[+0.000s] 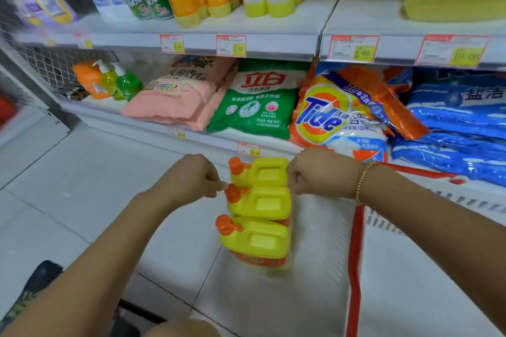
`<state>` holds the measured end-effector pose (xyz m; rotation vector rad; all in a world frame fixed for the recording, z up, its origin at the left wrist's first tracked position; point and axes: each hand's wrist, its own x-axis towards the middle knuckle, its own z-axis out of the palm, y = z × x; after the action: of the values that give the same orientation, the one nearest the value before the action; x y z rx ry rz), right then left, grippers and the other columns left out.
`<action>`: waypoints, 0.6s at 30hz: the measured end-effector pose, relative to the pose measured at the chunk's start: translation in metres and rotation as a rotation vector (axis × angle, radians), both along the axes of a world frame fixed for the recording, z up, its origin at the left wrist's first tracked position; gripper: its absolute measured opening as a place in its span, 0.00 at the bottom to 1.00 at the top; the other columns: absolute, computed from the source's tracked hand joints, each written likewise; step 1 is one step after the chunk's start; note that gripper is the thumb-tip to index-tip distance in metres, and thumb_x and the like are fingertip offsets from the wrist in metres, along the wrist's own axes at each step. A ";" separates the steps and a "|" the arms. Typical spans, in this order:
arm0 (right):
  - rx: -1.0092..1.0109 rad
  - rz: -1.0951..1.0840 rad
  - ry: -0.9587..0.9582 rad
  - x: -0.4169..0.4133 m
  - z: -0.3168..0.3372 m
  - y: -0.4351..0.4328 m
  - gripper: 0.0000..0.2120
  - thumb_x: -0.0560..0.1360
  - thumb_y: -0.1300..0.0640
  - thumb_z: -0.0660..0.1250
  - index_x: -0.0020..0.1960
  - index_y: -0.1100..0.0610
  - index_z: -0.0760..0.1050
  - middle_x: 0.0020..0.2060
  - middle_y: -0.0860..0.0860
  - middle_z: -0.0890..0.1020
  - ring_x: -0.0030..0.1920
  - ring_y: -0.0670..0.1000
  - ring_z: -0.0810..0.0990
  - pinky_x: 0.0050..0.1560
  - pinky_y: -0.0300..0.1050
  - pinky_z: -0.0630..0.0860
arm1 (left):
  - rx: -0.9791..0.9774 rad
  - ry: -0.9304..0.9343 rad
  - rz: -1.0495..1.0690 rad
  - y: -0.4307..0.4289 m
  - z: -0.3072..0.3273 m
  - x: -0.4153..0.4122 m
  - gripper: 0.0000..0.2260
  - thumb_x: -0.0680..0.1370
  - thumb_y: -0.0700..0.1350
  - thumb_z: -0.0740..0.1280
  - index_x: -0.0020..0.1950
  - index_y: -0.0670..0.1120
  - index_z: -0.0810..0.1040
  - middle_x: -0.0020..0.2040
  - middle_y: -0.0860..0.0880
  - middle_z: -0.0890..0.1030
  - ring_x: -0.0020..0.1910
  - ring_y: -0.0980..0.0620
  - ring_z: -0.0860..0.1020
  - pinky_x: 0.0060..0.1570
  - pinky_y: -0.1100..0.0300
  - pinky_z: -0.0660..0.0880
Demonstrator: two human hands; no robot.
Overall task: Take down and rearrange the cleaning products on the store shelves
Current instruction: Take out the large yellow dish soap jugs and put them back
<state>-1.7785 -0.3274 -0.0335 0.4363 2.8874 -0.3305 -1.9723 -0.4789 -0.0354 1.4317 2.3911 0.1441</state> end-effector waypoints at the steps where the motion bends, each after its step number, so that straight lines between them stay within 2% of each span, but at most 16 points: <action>1: 0.047 -0.087 0.092 0.005 0.022 0.015 0.08 0.75 0.53 0.66 0.44 0.57 0.78 0.41 0.53 0.81 0.45 0.54 0.77 0.41 0.44 0.70 | 0.079 -0.006 0.003 0.013 0.019 0.006 0.14 0.75 0.53 0.71 0.30 0.50 0.79 0.30 0.52 0.82 0.32 0.58 0.78 0.34 0.62 0.72; 3: 0.233 -0.277 0.292 0.018 0.063 0.045 0.12 0.75 0.50 0.66 0.40 0.58 0.76 0.36 0.54 0.78 0.42 0.56 0.75 0.37 0.45 0.68 | 0.271 -0.017 -0.020 0.040 0.051 0.023 0.19 0.75 0.55 0.69 0.31 0.43 0.79 0.27 0.50 0.80 0.28 0.59 0.76 0.31 0.63 0.68; 5: 0.419 -0.467 0.540 0.033 0.090 0.075 0.13 0.74 0.48 0.67 0.42 0.59 0.78 0.40 0.58 0.79 0.45 0.60 0.76 0.40 0.46 0.67 | 0.506 -0.097 -0.006 0.073 0.075 0.042 0.24 0.76 0.55 0.68 0.32 0.36 0.76 0.24 0.47 0.77 0.23 0.59 0.74 0.29 0.67 0.67; 6: 0.467 -0.555 0.675 0.041 0.099 0.088 0.13 0.73 0.48 0.67 0.44 0.58 0.78 0.43 0.58 0.80 0.47 0.61 0.77 0.41 0.47 0.66 | 0.624 -0.160 0.008 0.092 0.085 0.049 0.24 0.76 0.55 0.67 0.32 0.35 0.75 0.24 0.45 0.76 0.23 0.59 0.75 0.31 0.67 0.69; 8: 0.529 -0.660 0.883 0.056 0.105 0.112 0.09 0.74 0.51 0.67 0.46 0.57 0.77 0.46 0.58 0.79 0.48 0.61 0.76 0.41 0.48 0.66 | 0.821 -0.312 0.007 0.133 0.101 0.060 0.22 0.76 0.54 0.68 0.34 0.36 0.75 0.27 0.43 0.77 0.28 0.55 0.78 0.39 0.59 0.76; 10: 0.548 -0.675 0.956 0.068 0.098 0.132 0.09 0.73 0.55 0.67 0.49 0.59 0.76 0.48 0.60 0.78 0.50 0.63 0.75 0.45 0.52 0.69 | 0.932 -0.436 -0.010 0.174 0.112 0.067 0.17 0.77 0.50 0.69 0.35 0.40 0.74 0.30 0.48 0.78 0.33 0.53 0.79 0.42 0.54 0.78; 12: 0.557 -0.686 0.970 0.079 0.083 0.147 0.09 0.73 0.56 0.68 0.48 0.62 0.76 0.46 0.62 0.77 0.48 0.64 0.75 0.47 0.55 0.71 | 0.983 -0.532 -0.030 0.212 0.123 0.072 0.10 0.77 0.44 0.69 0.37 0.45 0.75 0.35 0.50 0.77 0.38 0.53 0.79 0.40 0.55 0.80; 15: 0.637 -0.740 0.973 0.093 0.067 0.167 0.15 0.73 0.48 0.64 0.44 0.60 0.77 0.39 0.59 0.78 0.42 0.62 0.76 0.44 0.52 0.70 | 1.007 -0.582 -0.042 0.259 0.136 0.073 0.02 0.77 0.40 0.69 0.47 0.43 0.77 0.38 0.52 0.76 0.38 0.56 0.76 0.41 0.60 0.79; 18: 0.719 -0.706 1.013 0.097 0.056 0.176 0.16 0.74 0.45 0.61 0.40 0.58 0.76 0.35 0.56 0.76 0.39 0.60 0.74 0.41 0.50 0.63 | 0.964 -0.641 0.019 0.304 0.138 0.059 0.16 0.73 0.43 0.73 0.58 0.42 0.75 0.47 0.49 0.78 0.44 0.53 0.78 0.47 0.59 0.76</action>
<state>-1.6816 -0.1510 0.0229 1.8938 3.5843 0.6315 -1.9137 -0.1744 0.1029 1.3614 1.8024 1.6516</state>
